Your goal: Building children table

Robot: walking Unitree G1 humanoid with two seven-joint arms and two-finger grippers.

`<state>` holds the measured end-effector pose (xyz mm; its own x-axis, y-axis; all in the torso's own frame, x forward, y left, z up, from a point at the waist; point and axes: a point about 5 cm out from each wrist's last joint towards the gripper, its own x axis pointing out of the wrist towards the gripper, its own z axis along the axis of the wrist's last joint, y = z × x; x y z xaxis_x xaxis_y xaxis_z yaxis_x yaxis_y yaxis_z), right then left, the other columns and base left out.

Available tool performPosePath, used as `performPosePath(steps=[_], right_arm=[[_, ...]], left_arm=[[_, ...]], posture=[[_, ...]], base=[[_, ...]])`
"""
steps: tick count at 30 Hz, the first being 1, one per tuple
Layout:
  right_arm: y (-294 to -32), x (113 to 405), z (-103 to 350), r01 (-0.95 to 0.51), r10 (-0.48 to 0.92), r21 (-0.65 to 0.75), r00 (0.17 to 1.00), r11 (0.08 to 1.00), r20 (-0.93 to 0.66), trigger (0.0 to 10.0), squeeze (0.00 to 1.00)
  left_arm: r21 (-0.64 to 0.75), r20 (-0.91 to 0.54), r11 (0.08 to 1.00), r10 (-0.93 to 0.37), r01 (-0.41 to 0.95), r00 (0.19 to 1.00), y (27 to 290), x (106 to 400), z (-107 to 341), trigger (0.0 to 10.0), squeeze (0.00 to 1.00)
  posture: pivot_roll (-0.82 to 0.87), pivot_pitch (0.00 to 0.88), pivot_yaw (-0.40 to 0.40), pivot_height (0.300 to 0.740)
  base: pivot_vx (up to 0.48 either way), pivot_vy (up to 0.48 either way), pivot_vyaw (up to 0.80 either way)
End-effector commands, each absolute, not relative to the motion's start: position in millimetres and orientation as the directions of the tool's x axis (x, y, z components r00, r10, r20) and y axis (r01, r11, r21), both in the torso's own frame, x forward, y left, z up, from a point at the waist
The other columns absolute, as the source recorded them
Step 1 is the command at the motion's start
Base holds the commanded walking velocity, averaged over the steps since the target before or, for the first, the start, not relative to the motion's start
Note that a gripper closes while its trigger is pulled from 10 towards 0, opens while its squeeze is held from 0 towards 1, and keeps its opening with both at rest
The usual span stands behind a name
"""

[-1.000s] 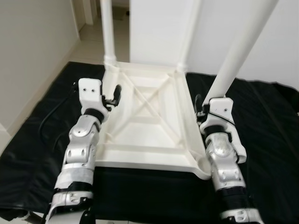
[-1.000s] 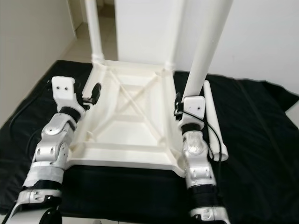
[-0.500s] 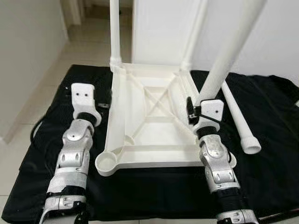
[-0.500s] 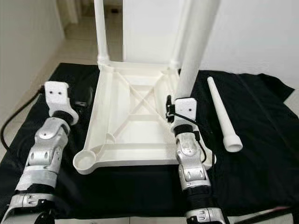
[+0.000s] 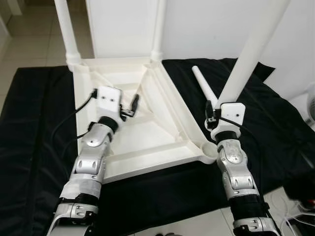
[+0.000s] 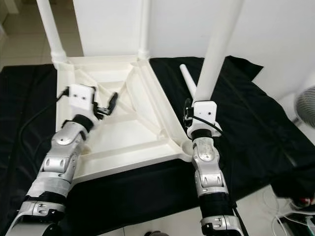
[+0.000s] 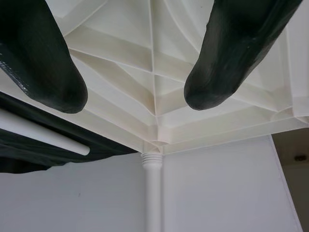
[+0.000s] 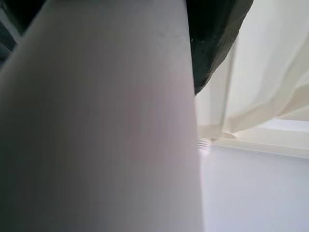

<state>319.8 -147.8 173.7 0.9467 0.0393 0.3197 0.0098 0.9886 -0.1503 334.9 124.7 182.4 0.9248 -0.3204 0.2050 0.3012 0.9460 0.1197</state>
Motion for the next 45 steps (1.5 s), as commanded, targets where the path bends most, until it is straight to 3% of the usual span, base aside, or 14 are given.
performPosePath(steps=[1, 10, 16, 18, 23, 31, 38, 45], right_arm=[[-150.2, 320.5, 173.4, 0.014, 0.035, -0.153, 0.95, 0.988, 0.31, 10.0, 0.0], [-152.0, 321.9, 173.1, 0.017, 0.035, -0.164, 0.951, 0.986, 0.306, 10.0, 0.0], [-153.4, 323.2, 171.3, 0.029, 0.021, -0.163, 0.955, 0.986, 0.295, 10.0, 0.0], [-153.4, 325.6, 168.4, 0.021, 0.019, -0.151, 0.965, 0.988, 0.262, 10.0, 0.0], [-151.7, 327.1, 167.8, -0.01, 0.041, -0.127, 0.97, 0.992, 0.24, 10.0, 0.0], [-154.0, 329.9, 172.4, -0.017, 0.042, -0.099, 0.968, 0.995, 0.248, 10.0, 0.0], [-143.7, 332.8, 180.5, -0.054, 0.102, -0.172, 0.953, 0.984, 0.285, 10.0, 0.0], [-145.4, 330.0, 181.6, -0.031, 0.071, -0.133, 0.951, 0.991, 0.301, 10.0, 0.0]], left_arm=[[0.123, 0.204, 0.937, -0.347, 0.328, 0.915, 121.1, 333.1, 181.8, 10.0, 0.0], [0.108, 0.221, 0.947, -0.32, 0.303, 0.921, 124.7, 331.9, 184.3, 10.0, 0.0], [0.104, 0.213, 0.957, -0.287, 0.271, 0.934, 129.5, 331.9, 184.7, 10.0, 0.0], [0.043, 0.205, 0.958, -0.286, 0.283, 0.936, 131.0, 333.7, 186.8, 10.0, 0.0], [0.094, 0.2, 0.958, -0.285, 0.271, 0.938, 132.2, 335.5, 189.1, 10.0, 0.0], [0.062, 0.17, 0.958, -0.285, 0.279, 0.943, 135.1, 342.4, 197.0, 10.0, 0.0], [0.047, 0.123, 0.948, -0.317, 0.314, 0.94, 129.4, 345.7, 185.5, 10.0, 0.0], [0.043, 0.128, 0.933, -0.359, 0.356, 0.925, 118.6, 350.8, 186.6, 10.0, 0.0]], posture=[[-0.02, 0.027, -0.054, 0.74], [-0.01, 0.03, -0.039, 0.74], [0.0, 0.03, -0.03, 0.74], [0.01, 0.028, -0.029, 0.74], [0.01, 0.024, -0.026, 0.74], [0.0, 0.007, 0.026, 0.74], [-0.05, 0.003, 0.075, 0.74], [-0.07, 0.0, 0.074, 0.74]], base=[[0.0, 0.0, 0.0], [0.0, 0.0, 0.0], [0.0, -0.457, 0.0], [0.0, 0.0, 0.0], [0.0, 0.0, 0.0], [0.0, 0.0, 0.0], [0.0, 0.0, 0.0], [0.0, 0.0, 0.0]])
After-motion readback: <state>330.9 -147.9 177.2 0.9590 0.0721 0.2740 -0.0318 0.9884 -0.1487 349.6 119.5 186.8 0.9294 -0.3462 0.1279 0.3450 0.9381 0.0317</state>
